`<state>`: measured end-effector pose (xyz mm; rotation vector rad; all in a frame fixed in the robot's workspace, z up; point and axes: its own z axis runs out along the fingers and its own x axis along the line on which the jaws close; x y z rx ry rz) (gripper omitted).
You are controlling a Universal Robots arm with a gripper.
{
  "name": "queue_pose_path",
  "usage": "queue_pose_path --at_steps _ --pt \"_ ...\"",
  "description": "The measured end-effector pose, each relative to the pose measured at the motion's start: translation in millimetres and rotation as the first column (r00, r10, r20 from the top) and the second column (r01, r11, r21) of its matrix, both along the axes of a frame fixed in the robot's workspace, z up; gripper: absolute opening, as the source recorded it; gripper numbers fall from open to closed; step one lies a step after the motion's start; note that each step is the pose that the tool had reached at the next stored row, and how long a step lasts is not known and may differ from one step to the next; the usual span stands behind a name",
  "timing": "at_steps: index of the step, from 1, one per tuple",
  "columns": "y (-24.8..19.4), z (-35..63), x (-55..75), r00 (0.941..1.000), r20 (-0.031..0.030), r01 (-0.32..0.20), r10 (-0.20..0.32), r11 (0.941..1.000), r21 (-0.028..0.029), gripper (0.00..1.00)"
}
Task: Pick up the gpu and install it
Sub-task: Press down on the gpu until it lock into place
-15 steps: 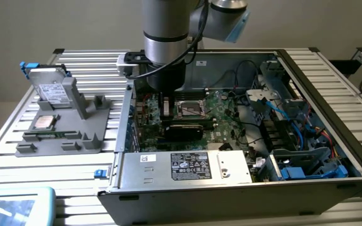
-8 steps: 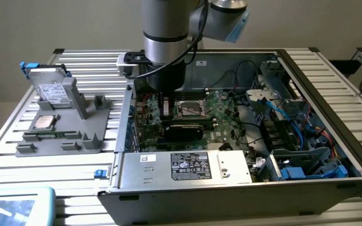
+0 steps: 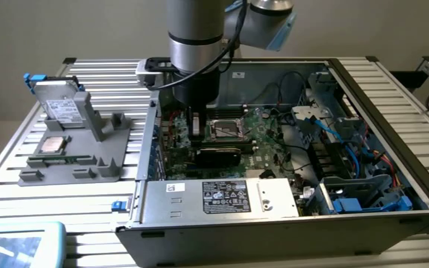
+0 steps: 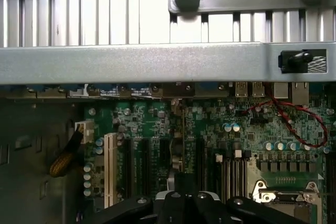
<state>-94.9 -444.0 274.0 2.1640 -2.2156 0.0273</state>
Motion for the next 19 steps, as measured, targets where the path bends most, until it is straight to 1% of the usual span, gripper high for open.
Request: queue_pose_path --at_steps 2,4,7,10,12,19 --pt "0.0 0.1 -0.7 1.0 0.0086 0.002 -0.002 1.0 -0.0003 0.11" --pt "0.0 0.1 -1.4 0.9999 0.0154 0.004 -0.004 1.0 -0.0004 0.11" --pt "0.0 0.0 -4.1 0.9997 0.0208 0.009 -0.009 1.0 -0.0003 0.11" --pt "0.0 -0.7 -5.5 0.9995 0.0291 0.015 -0.015 0.9999 -0.0003 0.11" --pt "0.0 -1.0 -4.3 0.9993 0.0309 0.019 -0.019 0.9998 -0.0003 0.11" --pt "0.0 -1.0 6.1 0.9993 0.0312 0.023 -0.023 0.9997 -0.0005 0.11"
